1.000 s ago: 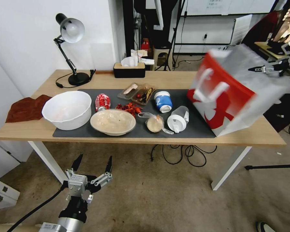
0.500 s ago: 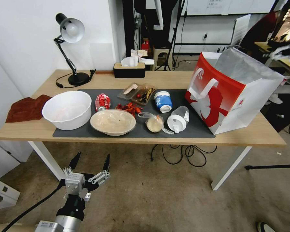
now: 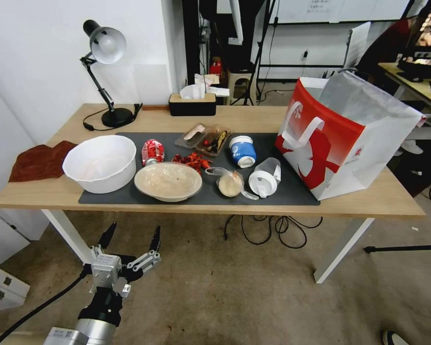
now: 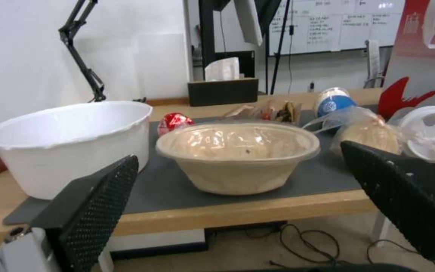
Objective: Pick up the food delivery bag from the floor and place it on the table.
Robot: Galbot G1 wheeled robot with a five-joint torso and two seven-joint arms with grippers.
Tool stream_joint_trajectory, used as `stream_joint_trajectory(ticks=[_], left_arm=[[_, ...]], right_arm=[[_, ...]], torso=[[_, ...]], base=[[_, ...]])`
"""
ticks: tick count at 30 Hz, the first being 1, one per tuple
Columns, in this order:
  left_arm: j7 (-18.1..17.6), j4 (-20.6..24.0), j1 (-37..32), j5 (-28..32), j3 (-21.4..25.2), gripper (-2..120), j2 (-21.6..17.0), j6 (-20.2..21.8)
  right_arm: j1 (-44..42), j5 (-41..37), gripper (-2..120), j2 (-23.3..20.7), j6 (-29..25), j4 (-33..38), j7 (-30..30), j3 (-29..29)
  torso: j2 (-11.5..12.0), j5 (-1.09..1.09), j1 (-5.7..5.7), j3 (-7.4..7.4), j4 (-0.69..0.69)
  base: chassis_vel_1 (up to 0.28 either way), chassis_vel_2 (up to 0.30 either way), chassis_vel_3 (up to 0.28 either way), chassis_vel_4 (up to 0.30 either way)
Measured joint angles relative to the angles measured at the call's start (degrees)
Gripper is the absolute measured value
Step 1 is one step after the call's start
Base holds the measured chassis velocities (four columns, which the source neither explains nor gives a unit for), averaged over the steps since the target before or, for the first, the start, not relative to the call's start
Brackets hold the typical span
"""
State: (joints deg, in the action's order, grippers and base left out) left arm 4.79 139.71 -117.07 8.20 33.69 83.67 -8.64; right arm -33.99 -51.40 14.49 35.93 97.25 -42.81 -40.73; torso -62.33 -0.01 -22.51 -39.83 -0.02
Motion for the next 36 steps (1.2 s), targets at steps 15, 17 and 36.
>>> stream_joint_trajectory(ticks=[15,17,36], left_arm=[[-0.4,1.3,-0.6,1.7,0.7,100,-1.4,-0.3],[-0.4,1.3,-0.5,1.9,0.7,100,-1.6,-0.3],[-1.4,1.4,0.9,3.9,0.6,100,-3.3,-0.6]], right_arm=[[-52.6,-4.2,100,16.6,-9.9,20.0,4.8,-43.9],[-58.3,-4.3,100,21.2,-12.5,22.5,5.2,-46.9],[-66.2,2.7,100,45.7,-21.9,32.2,7.8,-38.1]], torso=[[0.0,0.01,0.00,-0.01,0.02],[0.0,0.01,0.00,-0.01,-0.01],[0.0,-0.01,0.00,-0.01,0.02]], base=[[0.000,0.000,0.000,0.000],[0.000,0.000,0.000,0.000],[0.000,0.000,0.000,0.000]])
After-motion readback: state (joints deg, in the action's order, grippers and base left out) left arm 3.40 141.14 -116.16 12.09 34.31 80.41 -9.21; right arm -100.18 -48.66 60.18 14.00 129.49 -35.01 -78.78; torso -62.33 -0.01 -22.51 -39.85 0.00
